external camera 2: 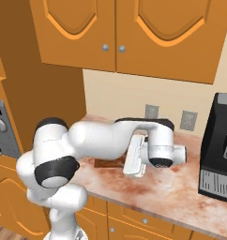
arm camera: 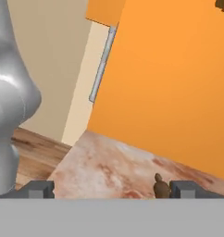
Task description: Open the cabinet, retrieve the rolling pin, and place it next to the meat on the cutting board to prepare for tenderizing.
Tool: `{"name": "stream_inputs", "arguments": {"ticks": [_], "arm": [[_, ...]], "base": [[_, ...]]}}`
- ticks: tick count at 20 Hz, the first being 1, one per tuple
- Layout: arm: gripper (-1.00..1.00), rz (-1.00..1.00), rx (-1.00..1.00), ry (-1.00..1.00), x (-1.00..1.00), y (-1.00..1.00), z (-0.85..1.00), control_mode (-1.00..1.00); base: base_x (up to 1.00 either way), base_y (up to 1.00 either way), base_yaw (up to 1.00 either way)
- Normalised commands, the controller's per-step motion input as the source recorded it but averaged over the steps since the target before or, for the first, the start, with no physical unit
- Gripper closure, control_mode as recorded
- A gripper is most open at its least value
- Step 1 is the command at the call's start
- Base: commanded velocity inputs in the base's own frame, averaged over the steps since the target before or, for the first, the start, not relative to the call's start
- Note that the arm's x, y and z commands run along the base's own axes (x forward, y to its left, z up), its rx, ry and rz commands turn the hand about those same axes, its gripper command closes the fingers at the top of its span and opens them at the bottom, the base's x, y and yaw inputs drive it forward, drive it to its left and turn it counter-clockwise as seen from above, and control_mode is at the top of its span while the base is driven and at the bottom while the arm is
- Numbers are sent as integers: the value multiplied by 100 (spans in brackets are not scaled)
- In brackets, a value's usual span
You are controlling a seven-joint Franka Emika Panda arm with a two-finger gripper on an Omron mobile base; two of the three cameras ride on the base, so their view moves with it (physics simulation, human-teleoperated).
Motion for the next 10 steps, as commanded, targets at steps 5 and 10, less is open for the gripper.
{"name": "stream_inputs", "arguments": {"ticks": [5, 10], "arm": [[-100, 0, 0, -14, -82, 36, 27, -100], [-100, 0, 0, -13, -81, 39, 36, -100]], "base": [[0, 0, 0], [0, 0, 0]]}}
